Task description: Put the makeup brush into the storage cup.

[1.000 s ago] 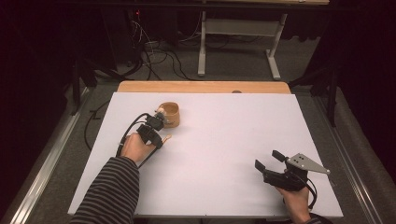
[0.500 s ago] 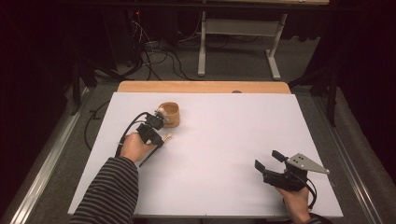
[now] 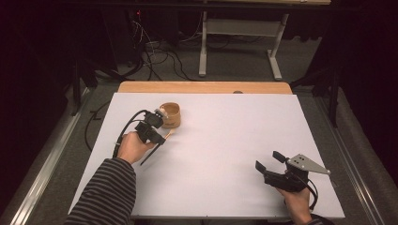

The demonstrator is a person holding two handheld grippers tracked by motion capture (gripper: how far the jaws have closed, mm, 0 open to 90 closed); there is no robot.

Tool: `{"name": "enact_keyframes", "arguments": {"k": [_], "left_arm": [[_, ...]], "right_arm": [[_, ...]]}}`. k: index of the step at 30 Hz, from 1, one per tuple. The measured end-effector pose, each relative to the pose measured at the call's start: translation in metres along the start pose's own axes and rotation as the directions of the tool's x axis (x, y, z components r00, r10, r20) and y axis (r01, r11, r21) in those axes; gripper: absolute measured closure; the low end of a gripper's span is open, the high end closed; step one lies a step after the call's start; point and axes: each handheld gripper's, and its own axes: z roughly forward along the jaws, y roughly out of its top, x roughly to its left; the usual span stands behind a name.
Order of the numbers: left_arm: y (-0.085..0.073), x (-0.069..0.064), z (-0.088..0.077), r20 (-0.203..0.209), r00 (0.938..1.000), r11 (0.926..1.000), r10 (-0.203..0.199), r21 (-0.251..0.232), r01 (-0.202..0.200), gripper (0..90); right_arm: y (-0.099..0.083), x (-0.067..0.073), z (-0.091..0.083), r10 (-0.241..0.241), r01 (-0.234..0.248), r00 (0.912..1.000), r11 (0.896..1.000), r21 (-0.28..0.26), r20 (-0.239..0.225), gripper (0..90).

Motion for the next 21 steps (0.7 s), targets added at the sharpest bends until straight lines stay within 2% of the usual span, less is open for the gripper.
{"name": "enact_keyframes", "arguments": {"k": [7,15,21], "left_arm": [[0.0,-0.003,-0.008,0.022,0.9997,0.9988,0.015,-0.047,-0.014,83.5],[0.004,-0.004,-0.014,0.011,0.9995,0.9972,0.03,-0.069,-0.029,83.6],[0.01,-0.003,-0.024,0.017,0.9989,0.9931,0.044,-0.11,-0.042,83.6]], "right_arm": [[0.0,0.0,0.0,-0.001,0.001,1.0,1.0,-0.001,-0.005,20.6],[0.0,0.0,0.0,-0.007,0.007,0.9999,1.0,0.0,-0.014,20.6],[0.0,-0.001,0.0,-0.001,0.001,0.9999,1.0,0.001,-0.016,20.6]]}}
